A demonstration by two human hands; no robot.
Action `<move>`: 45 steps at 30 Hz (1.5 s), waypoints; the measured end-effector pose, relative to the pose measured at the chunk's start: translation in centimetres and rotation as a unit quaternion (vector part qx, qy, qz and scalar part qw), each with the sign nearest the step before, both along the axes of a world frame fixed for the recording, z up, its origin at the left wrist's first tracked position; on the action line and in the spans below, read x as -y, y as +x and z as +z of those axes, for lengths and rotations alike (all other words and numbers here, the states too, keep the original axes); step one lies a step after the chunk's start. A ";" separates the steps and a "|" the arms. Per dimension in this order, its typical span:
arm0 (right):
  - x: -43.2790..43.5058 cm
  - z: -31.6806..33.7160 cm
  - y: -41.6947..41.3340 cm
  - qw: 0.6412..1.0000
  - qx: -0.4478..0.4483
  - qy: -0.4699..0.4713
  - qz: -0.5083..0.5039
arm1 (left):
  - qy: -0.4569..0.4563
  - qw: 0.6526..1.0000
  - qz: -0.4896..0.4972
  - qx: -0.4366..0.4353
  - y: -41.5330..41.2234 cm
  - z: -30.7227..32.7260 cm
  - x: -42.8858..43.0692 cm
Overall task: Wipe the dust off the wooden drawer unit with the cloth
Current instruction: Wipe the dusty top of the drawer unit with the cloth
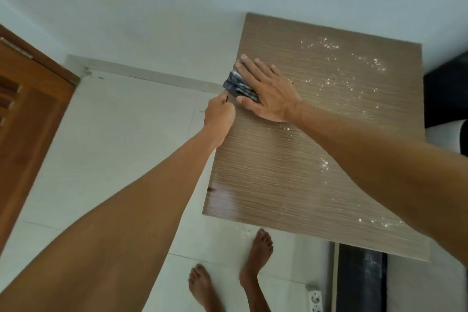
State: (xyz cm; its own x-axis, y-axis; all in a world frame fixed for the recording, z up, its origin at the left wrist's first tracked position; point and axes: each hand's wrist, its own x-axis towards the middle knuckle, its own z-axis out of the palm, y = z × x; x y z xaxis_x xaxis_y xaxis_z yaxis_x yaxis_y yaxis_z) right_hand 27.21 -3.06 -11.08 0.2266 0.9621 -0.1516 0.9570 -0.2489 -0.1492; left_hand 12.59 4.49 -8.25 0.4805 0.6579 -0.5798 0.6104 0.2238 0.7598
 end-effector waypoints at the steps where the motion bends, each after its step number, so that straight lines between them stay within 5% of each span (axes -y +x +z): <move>1: 0.5 0.0 -0.9 1.000 -0.003 0.000 0.001 | -0.042 0.997 0.058 0.008 -0.2 0.1 0.0; 5: 2.8 0.0 -4.2 1.000 -0.011 0.000 0.013 | -0.094 0.983 0.152 0.038 -1.5 0.6 0.4; 35: 14.9 0.5 -22.7 0.994 0.012 -0.033 0.102 | -0.093 0.994 0.018 -0.056 -13.2 1.7 5.9; 41: 16.7 2.7 -22.1 0.980 -0.004 -0.016 0.200 | 0.022 0.996 -0.024 -0.083 -11.7 4.7 7.8; 45: 17.2 4.3 -17.4 0.984 -0.016 -0.036 0.173 | 0.150 0.980 -0.101 -0.084 -9.0 5.2 8.1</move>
State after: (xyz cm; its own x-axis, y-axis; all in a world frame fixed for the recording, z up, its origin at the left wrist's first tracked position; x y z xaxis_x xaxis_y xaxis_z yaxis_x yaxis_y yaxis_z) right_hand 9.84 -20.28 -6.75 -0.1183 0.9673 -0.2243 0.9814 0.0795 -0.1746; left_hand 3.63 -3.59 -3.04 0.5338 0.7119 -0.4563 0.7410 -0.1338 0.6581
